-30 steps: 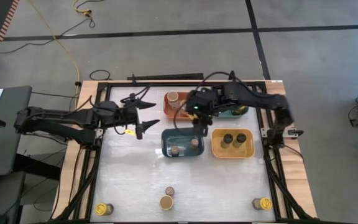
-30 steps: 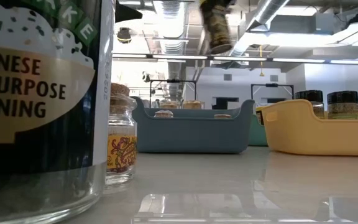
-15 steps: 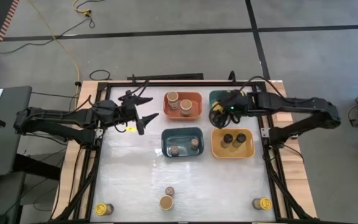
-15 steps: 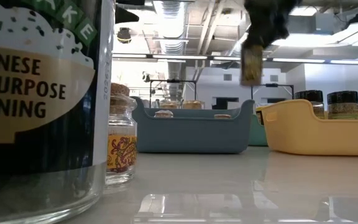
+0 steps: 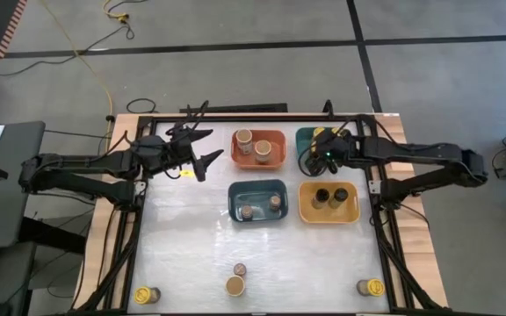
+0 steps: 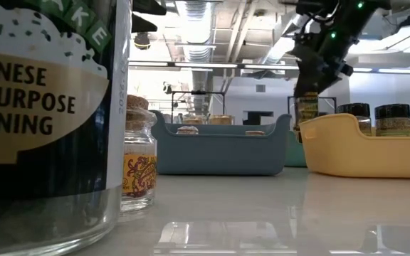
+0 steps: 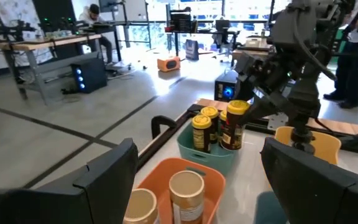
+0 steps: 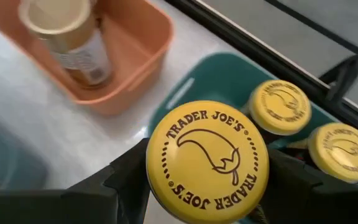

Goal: Sort spices by type
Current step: Put the yellow spice bottle into the green bin

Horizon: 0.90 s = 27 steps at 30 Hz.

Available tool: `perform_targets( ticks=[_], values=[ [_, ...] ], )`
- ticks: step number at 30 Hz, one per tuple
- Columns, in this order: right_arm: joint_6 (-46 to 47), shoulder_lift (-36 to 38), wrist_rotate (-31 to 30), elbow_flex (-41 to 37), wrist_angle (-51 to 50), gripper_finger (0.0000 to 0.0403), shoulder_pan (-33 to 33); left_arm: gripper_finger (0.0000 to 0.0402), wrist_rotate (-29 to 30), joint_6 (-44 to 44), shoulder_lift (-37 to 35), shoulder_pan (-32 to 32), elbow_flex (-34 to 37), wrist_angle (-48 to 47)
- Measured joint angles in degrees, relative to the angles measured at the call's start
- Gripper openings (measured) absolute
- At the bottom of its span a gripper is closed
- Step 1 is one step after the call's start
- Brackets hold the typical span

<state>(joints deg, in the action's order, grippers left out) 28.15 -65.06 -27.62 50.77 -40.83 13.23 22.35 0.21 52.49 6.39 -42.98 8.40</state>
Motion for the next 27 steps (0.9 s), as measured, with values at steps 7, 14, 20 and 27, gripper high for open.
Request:
perform_targets(
  ticks=[7,14,20,27],
  values=[
    [0.96,0.35,-0.56,-4.36,3.46,0.0260,3.33,0.0329,-0.01,-0.02,0.00,1.00,-0.02,0.02],
    [0.46,0.31,-0.37,-7.38,7.49,0.0260,6.01,0.0329,-0.02,-0.02,0.00,1.11,0.00,0.04],
    [-0.34,0.31,0.17,-7.35,8.57,0.0260,6.89,0.0329,-0.02,-0.66,0.00,1.11,0.00,0.06],
    [-1.25,0.11,0.29,-7.60,8.32,0.0260,8.01,0.0329,-0.03,-1.53,0.00,1.10,0.00,0.07]
  ],
)
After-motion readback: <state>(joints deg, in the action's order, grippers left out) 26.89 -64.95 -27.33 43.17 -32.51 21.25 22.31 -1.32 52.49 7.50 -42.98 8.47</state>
